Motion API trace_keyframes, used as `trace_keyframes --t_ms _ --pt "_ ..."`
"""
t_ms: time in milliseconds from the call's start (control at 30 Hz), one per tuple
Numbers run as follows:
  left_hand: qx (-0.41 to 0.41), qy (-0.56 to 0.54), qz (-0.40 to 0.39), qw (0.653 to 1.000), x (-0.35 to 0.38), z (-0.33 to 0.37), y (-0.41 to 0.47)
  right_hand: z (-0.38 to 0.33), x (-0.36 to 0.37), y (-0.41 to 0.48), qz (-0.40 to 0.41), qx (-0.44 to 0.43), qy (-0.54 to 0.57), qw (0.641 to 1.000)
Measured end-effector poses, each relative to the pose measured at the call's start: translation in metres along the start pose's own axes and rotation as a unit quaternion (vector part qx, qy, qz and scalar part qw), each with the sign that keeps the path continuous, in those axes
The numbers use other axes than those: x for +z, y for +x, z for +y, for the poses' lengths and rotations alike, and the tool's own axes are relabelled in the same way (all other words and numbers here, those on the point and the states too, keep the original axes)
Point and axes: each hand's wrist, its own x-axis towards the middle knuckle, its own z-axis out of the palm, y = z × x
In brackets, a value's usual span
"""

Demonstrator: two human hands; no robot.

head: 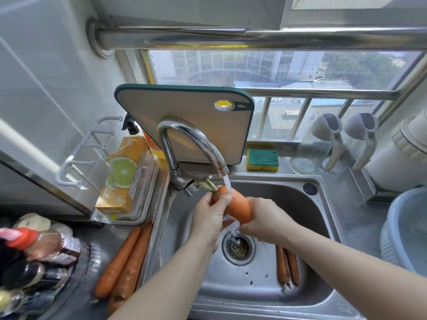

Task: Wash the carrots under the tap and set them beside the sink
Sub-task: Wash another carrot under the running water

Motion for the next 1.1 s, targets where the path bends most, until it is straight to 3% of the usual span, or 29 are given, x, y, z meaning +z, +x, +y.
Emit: trace_keyframes --t_ms 100,267,400,467,633,700,800,933,1000,1100 --pt "-0.005 -0.001 0.040 0.999 0.003 0.000 0.000 -0.002 0.002 0.000 -0.002 -0.002 -0.011 1.000" --pt "-0.049 -0.035 -0.071 0.996 -0.011 0.011 -0.003 0.003 -0.008 0.006 -0.091 0.023 0.103 0.990" --pt "-0.009 0.023 -0.114 0.993 -0.014 0.005 -0.005 0.000 -0.016 0.004 -0.140 0.021 0.110 0.984" --pt "0.013 0.005 -0.075 0.997 -0.009 0.000 -0.004 -0.004 -0.013 0.002 -0.113 0.010 0.081 0.990" --pt "0.024 0.054 0.135 0.989 0.007 -0.002 0.004 -0.013 0.003 -0.006 -0.022 -0.062 -0.056 0.996" --pt "-0.006 -0.012 0.157 0.988 0.008 0.008 0.004 -0.011 0.003 -0.004 -0.033 -0.089 -0.066 0.993" --pt "-0.040 -0.141 0.119 0.982 0.006 0.021 0.006 -0.007 -0.004 -0.002 -0.100 -0.101 0.071 0.987" --pt "-0.029 -0.227 0.092 0.969 -0.001 0.023 0.013 -0.009 -0.010 -0.001 -0.181 -0.059 0.268 0.944" --pt "-0.019 -0.252 0.067 0.965 -0.003 0.023 0.011 -0.017 -0.006 0.001 -0.164 -0.036 0.292 0.941" --pt "0.024 -0.198 0.005 0.980 -0.006 0.020 0.006 -0.026 0.005 0.011 -0.066 -0.008 0.285 0.956"
